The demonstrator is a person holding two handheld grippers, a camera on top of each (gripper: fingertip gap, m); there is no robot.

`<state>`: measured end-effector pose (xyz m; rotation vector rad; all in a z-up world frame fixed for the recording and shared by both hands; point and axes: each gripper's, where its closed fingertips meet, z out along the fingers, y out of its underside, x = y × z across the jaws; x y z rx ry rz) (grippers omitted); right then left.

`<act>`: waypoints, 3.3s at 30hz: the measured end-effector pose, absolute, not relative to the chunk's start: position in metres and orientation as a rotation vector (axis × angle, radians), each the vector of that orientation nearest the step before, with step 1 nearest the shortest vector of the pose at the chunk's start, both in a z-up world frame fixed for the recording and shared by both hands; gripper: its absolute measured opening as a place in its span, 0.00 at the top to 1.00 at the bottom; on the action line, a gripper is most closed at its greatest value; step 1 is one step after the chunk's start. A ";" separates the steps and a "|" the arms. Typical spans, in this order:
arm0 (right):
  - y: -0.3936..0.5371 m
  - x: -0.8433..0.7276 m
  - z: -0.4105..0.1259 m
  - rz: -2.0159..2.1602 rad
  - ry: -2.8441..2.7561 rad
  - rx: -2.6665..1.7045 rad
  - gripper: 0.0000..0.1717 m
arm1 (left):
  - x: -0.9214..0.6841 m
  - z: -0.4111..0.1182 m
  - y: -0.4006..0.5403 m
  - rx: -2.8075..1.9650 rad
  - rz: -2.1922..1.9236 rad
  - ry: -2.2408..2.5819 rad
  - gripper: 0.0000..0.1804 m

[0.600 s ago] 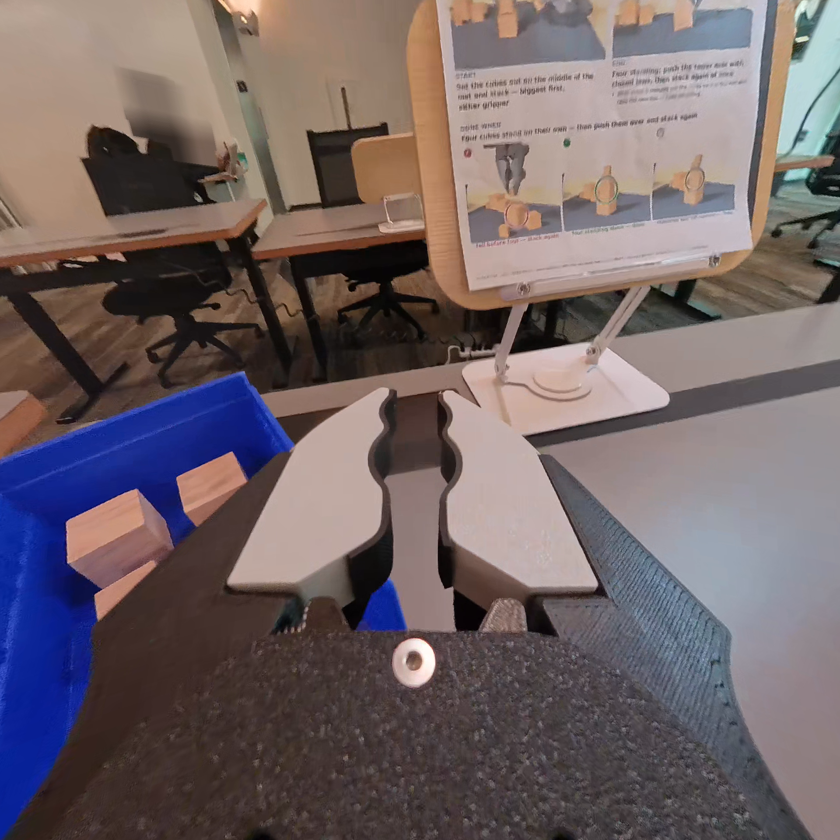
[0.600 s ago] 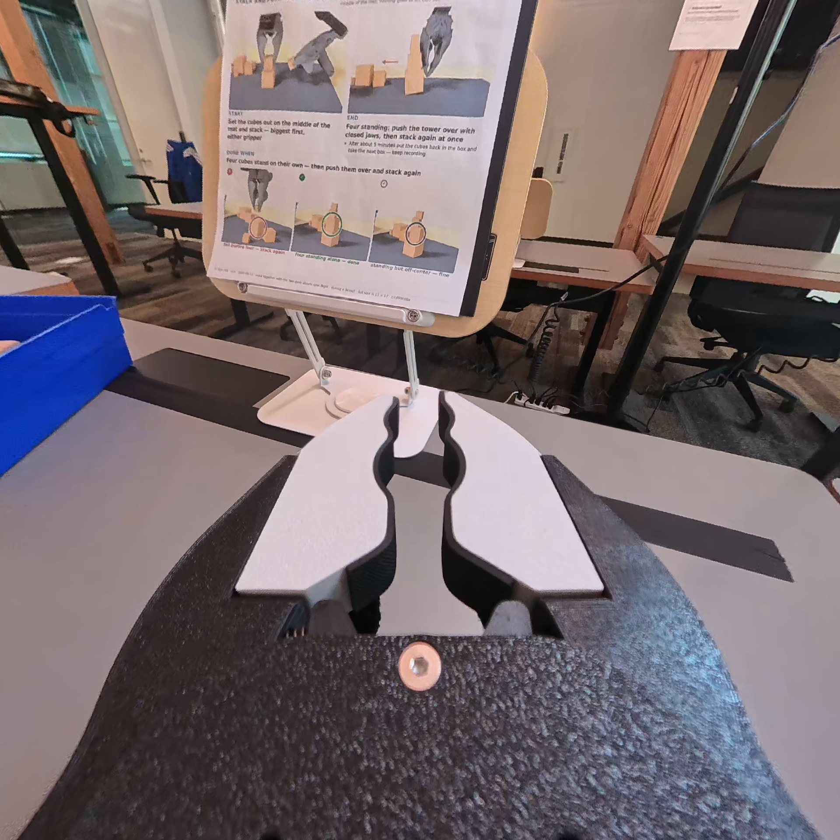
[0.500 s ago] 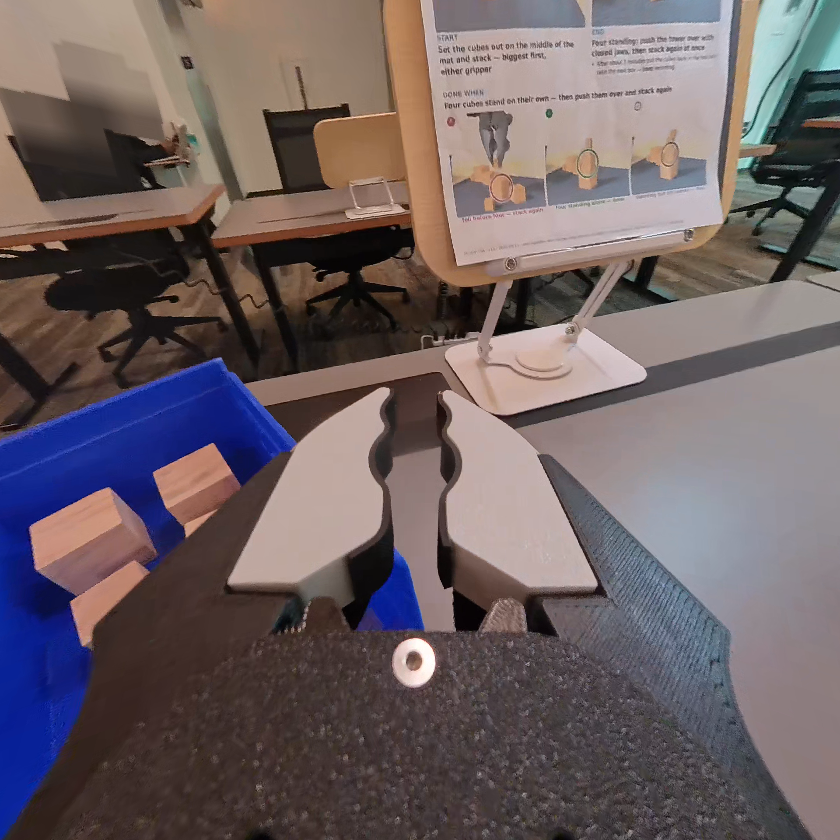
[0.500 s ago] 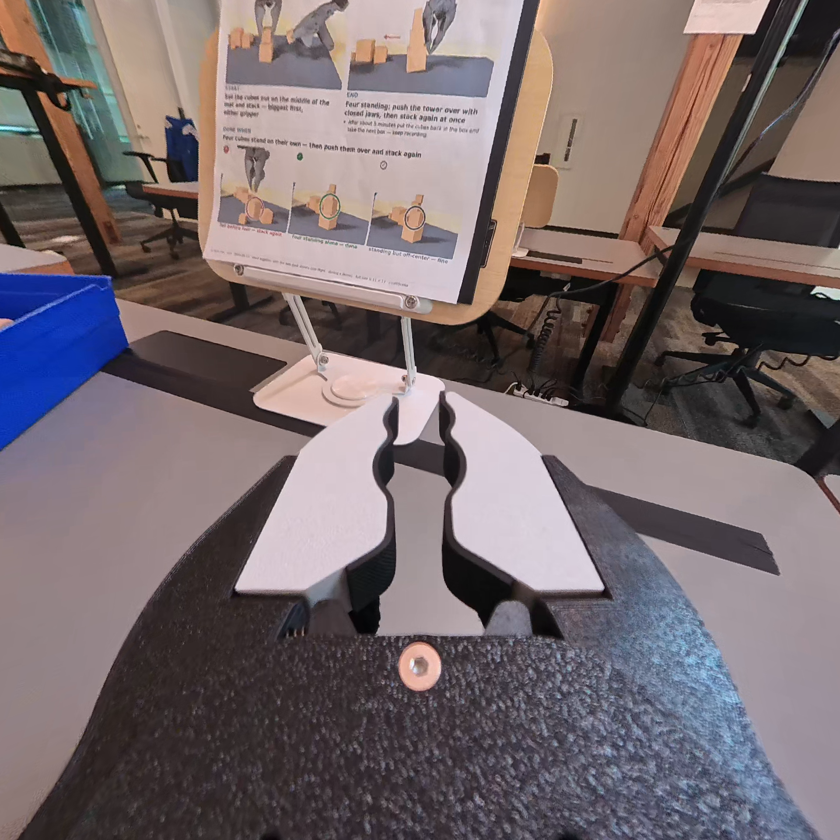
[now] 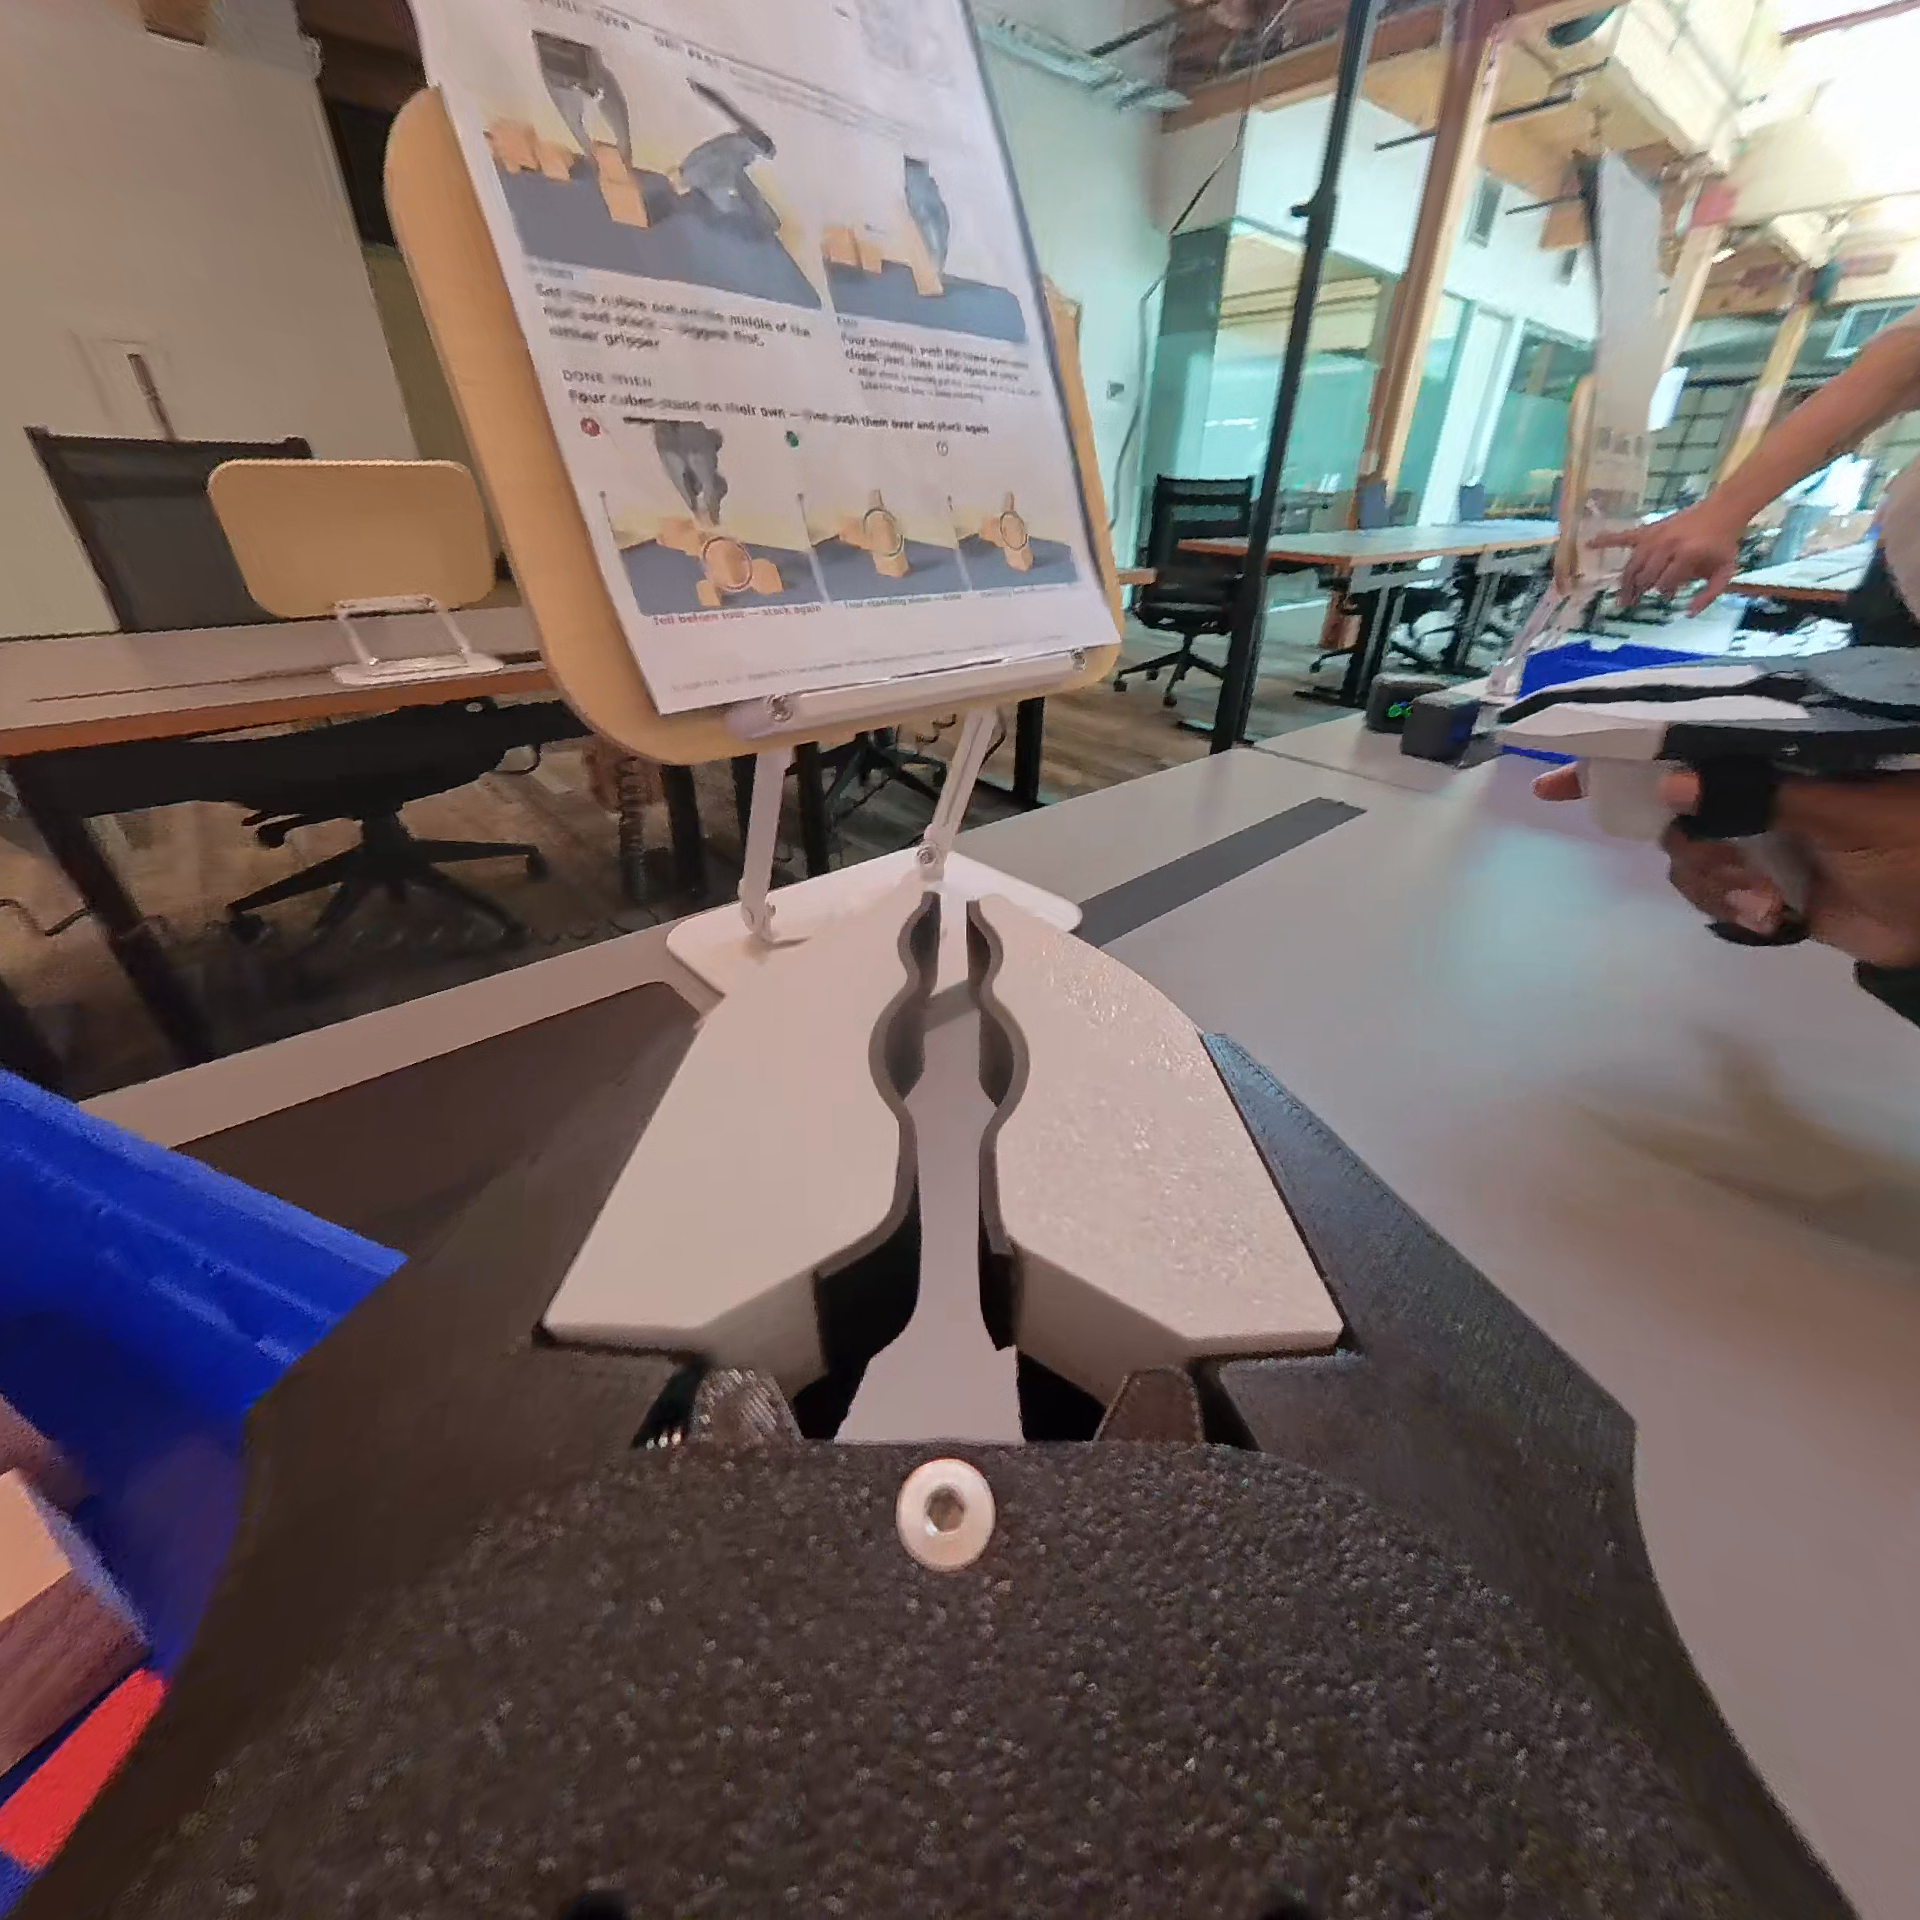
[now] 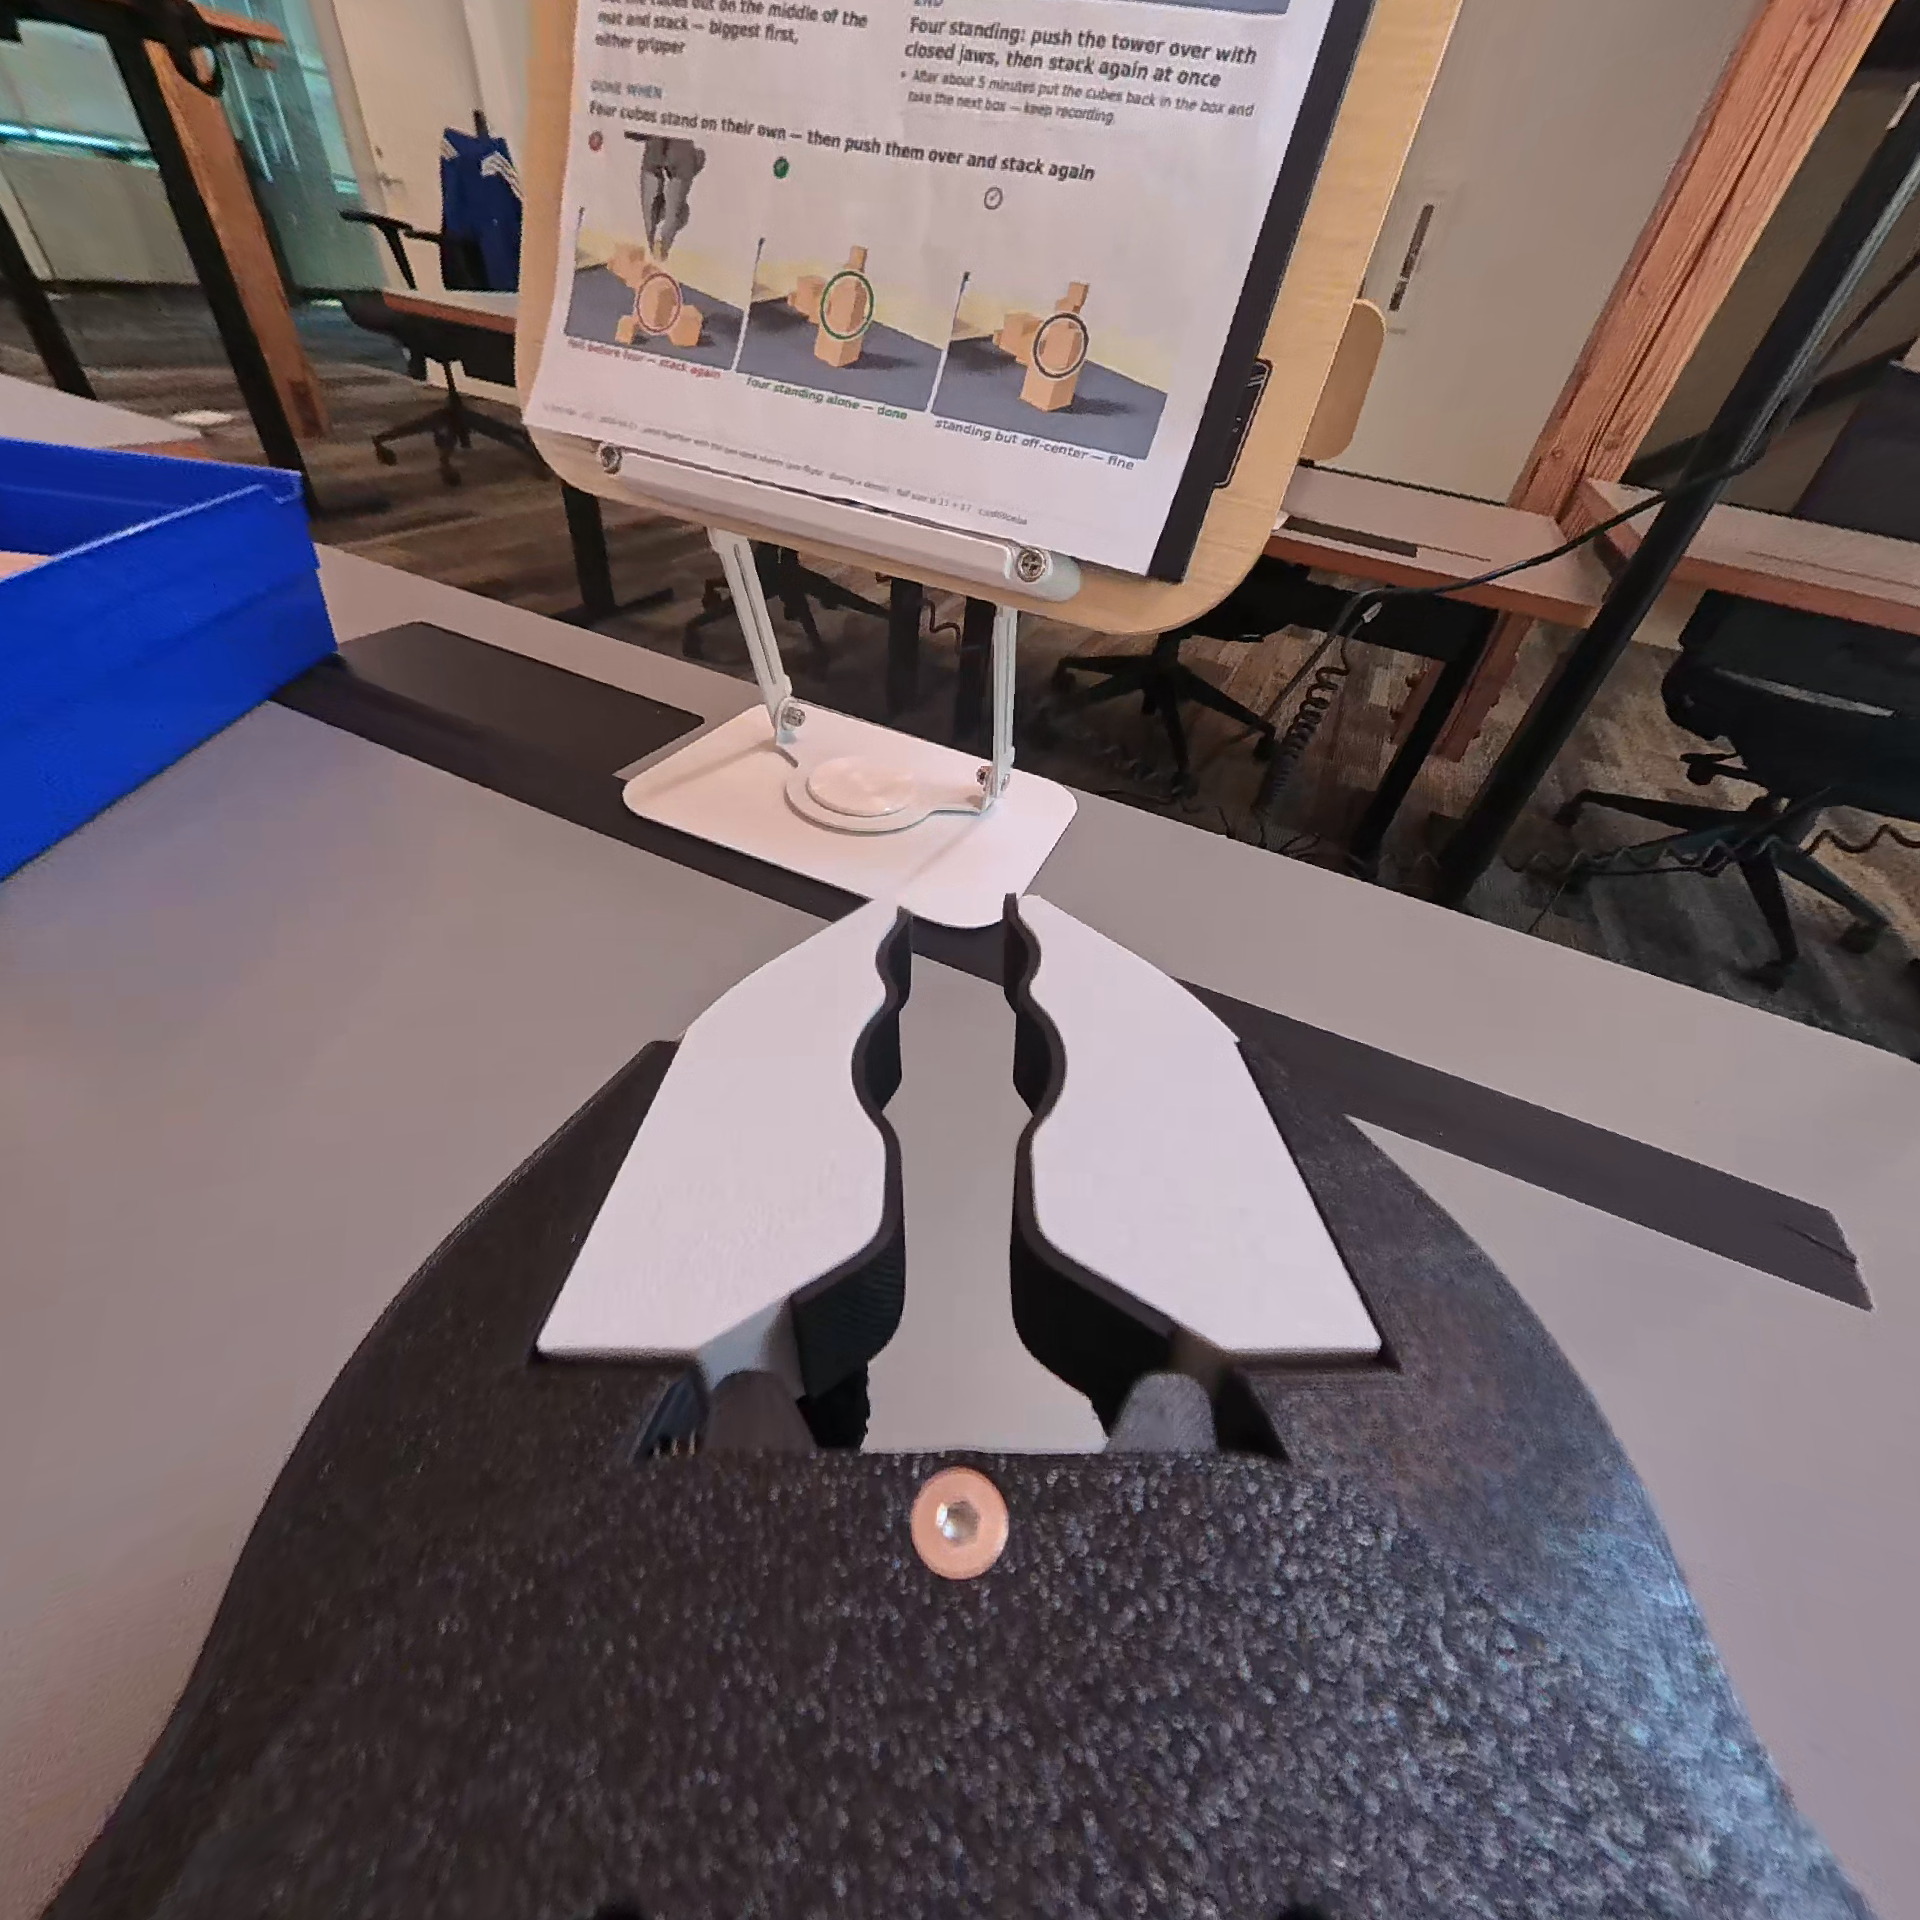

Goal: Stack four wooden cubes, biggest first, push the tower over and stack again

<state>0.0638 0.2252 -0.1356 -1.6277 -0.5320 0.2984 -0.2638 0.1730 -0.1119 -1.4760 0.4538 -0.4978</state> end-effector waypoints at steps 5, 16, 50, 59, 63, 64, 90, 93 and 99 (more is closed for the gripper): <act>0.226 0.069 -0.136 0.303 -0.520 -1.629 0.90 | -0.308 -0.118 0.177 -1.600 -0.277 0.307 0.91; 0.224 0.061 -0.142 0.301 -0.555 -1.642 0.90 | -0.358 -0.185 0.178 -1.866 -0.067 0.249 0.76; 0.219 0.055 -0.140 0.307 -0.589 -1.635 0.91 | -0.216 -0.214 0.156 -2.027 0.088 0.406 0.86; 0.222 0.063 -0.135 0.330 -0.554 -1.631 0.91 | -0.230 -0.180 0.125 -1.966 -0.179 0.471 0.80; 0.220 0.056 -0.139 0.327 -0.580 -1.637 0.91 | -0.212 -0.205 0.131 -2.008 -0.157 0.524 0.78; 0.219 0.054 -0.139 0.324 -0.588 -1.636 0.91 | -0.208 -0.211 0.135 -2.010 -0.123 0.539 0.79; 0.189 0.079 -0.105 0.411 -0.573 -1.578 0.92 | -0.373 -0.126 0.168 -1.964 0.140 0.472 0.87; 0.181 0.083 -0.112 0.455 -0.565 -1.596 0.92 | -0.412 -0.129 0.187 -2.062 0.182 0.597 0.85; 0.166 0.075 -0.115 0.518 -0.618 -1.572 0.91 | -0.463 -0.172 0.227 -2.323 0.295 0.908 0.81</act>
